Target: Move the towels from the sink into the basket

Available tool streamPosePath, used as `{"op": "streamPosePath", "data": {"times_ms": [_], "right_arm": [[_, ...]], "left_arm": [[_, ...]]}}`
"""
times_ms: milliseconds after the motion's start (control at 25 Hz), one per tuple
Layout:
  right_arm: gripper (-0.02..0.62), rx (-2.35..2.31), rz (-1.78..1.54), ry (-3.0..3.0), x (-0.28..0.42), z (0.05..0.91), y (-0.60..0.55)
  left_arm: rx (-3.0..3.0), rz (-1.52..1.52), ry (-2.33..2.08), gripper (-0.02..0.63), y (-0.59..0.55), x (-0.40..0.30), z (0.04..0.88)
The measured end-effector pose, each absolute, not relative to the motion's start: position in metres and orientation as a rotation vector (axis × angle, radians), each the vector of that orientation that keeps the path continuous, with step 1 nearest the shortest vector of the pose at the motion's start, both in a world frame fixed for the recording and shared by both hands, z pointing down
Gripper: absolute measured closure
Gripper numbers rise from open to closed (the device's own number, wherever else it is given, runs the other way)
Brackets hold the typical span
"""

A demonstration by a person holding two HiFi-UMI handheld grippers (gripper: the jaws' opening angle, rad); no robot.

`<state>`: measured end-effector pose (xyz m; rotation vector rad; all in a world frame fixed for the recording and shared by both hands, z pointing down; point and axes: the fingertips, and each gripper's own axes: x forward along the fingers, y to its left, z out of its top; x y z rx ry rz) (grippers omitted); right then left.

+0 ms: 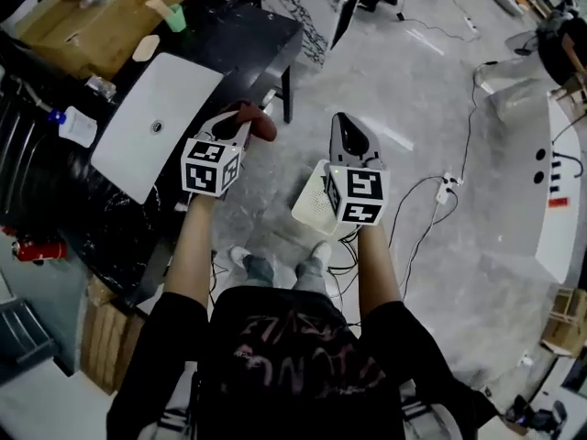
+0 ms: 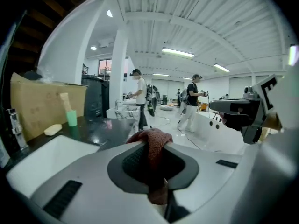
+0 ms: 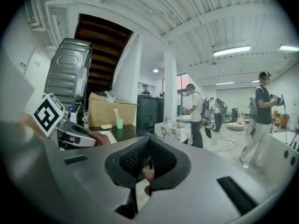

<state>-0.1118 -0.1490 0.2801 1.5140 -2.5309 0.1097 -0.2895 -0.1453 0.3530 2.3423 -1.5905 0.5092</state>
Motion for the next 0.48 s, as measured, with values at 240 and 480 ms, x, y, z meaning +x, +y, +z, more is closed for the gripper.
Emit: {"op": "streamPosePath", "data": {"times_ms": [240, 480], "right_arm": [[0.580, 1.730, 0.174, -2.387, 0.003, 0.292, -0.148], [0.580, 1.829, 0.224, -2.294, 0.072, 0.309, -0.150]], "left_arm": [[2.498, 0.562, -1.374, 0.554, -0.163, -0.170, 0.364], [2.565, 0.565, -1.237, 0.554, -0.172, -0.097, 0.380]]}}
